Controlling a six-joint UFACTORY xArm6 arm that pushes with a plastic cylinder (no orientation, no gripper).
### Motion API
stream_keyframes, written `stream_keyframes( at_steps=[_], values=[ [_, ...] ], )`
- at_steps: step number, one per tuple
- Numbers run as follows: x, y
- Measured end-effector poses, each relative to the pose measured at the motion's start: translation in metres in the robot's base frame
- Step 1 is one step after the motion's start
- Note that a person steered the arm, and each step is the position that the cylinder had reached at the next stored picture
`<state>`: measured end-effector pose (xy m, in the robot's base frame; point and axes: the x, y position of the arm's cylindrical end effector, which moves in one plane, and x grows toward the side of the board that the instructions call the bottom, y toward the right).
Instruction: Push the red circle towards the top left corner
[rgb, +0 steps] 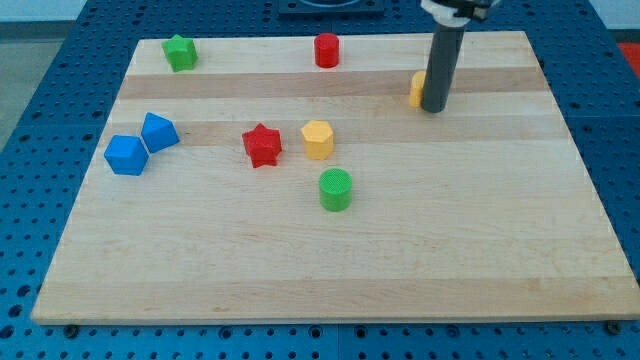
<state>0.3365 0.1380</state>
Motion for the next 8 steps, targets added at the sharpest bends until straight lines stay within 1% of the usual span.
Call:
stream_keyframes(
  at_steps=[1,3,4,5,7,8],
  values=[
    [-0.002,-0.001],
    [-0.002,-0.054],
    [-0.004,-0.065],
    [-0.014,-0.051],
    [-0.044,-0.004],
    [-0.045,0.014]
  ],
)
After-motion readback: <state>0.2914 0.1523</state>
